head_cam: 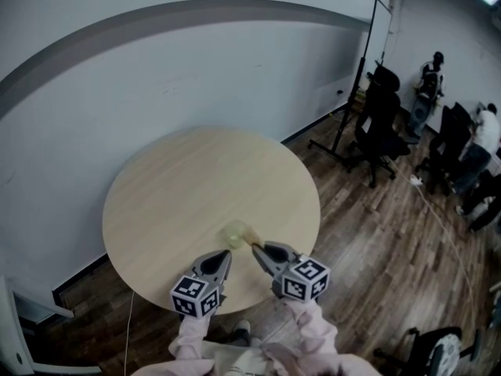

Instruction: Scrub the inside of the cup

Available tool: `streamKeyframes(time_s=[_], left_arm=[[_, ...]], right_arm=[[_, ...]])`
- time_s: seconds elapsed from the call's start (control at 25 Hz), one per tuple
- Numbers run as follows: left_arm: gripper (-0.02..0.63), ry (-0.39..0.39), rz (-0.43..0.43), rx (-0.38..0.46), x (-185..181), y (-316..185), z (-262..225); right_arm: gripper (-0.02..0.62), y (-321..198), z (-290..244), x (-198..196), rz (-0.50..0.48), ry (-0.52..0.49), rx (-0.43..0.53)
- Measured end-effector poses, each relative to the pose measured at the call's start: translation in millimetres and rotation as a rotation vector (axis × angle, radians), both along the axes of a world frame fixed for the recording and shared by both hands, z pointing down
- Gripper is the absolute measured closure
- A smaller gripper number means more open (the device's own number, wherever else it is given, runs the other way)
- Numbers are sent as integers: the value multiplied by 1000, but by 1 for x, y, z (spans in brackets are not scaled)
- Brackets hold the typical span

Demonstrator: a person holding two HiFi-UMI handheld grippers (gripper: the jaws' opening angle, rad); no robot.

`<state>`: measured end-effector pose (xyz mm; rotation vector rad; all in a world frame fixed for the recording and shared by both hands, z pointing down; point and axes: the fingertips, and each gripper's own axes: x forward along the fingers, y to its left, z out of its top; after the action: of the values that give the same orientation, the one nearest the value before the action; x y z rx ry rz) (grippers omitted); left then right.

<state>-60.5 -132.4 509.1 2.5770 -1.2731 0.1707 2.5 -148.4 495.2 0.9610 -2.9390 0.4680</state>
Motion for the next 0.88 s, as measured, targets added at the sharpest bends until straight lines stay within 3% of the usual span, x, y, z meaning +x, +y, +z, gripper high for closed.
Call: streamKeyframes(time_s=[0.52,0.72,0.88], left_arm=[[611,-44,10,-40,-15,-56,24],[607,-69,-4,-29,-20,-73,34],[521,-90,1,-34,-17,-80,44]], right_arm=[[568,-57,14,-10,21,27,-32],[568,-70,23,-22,-15,76,-16],[568,-80,28,-20,-38,118,-17]])
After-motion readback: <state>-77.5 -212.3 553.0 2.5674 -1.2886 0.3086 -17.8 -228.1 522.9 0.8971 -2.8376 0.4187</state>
